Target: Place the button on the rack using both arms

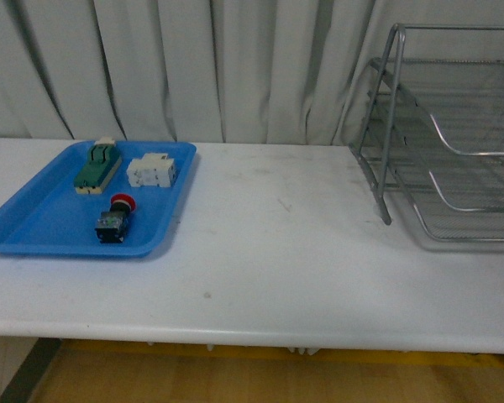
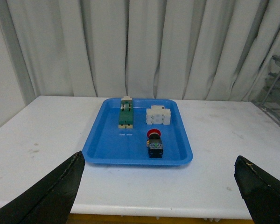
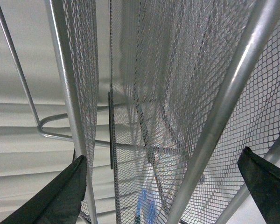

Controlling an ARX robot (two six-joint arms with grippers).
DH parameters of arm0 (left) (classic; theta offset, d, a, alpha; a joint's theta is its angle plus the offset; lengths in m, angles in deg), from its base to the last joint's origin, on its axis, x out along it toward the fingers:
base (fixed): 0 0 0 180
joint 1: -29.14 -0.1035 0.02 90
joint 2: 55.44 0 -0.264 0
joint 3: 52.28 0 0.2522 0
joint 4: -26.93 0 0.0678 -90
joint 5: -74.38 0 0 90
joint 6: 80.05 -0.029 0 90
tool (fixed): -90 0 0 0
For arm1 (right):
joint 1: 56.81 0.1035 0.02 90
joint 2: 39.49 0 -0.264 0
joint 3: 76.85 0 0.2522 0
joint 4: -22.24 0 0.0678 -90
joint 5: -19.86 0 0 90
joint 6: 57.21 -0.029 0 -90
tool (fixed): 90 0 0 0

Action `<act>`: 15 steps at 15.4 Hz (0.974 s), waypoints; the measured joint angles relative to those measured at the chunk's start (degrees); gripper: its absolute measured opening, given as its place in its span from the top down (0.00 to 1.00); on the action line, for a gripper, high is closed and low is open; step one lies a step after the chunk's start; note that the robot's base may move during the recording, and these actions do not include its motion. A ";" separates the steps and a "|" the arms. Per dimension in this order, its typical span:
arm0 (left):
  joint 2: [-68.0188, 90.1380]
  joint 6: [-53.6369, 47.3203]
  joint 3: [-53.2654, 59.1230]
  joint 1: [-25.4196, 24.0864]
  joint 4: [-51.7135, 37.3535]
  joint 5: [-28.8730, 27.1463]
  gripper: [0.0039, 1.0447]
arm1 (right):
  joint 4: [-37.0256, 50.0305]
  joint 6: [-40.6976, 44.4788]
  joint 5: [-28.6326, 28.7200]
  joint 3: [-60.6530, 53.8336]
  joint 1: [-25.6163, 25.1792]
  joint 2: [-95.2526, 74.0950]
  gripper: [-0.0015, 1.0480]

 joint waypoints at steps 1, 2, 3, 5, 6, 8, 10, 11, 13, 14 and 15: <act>0.00 0.00 0.00 0.00 0.02 -0.02 0.06 | 0.07 0.35 -0.11 0.42 0.31 -0.35 0.06; 0.00 0.00 0.00 0.00 0.00 -0.02 0.06 | 0.00 0.81 -0.24 0.74 0.61 -0.61 0.06; 0.00 0.00 0.00 0.00 0.00 0.00 0.06 | -0.09 1.18 -0.24 1.14 0.72 -0.61 0.06; 0.00 0.00 0.00 0.00 0.00 0.00 0.06 | 0.20 1.84 -0.61 2.73 0.96 -1.01 0.21; 0.00 0.00 0.00 0.00 0.00 -0.02 0.06 | 0.07 2.03 -0.76 3.45 0.98 -1.55 0.33; 0.00 0.00 0.00 0.00 0.00 0.00 0.06 | 0.02 2.16 -0.85 4.09 1.03 -2.54 0.54; 0.00 0.00 0.00 0.00 0.00 -0.02 0.06 | -0.04 2.29 -0.87 4.37 1.05 -3.26 0.77; 0.00 0.00 0.00 0.00 0.00 -0.02 0.06 | -0.20 2.36 -0.83 4.37 1.05 -3.80 0.89; 0.00 0.00 0.00 0.00 0.00 0.00 0.06 | 0.13 -0.55 -0.63 4.17 0.96 -4.15 0.97; 0.00 0.00 0.00 0.00 0.00 -0.02 0.06 | 0.57 -0.52 -0.81 3.91 0.76 -4.50 0.97; 0.00 0.00 0.00 0.00 0.02 -0.02 0.06 | 0.90 -0.46 -0.50 3.65 0.31 -4.87 0.97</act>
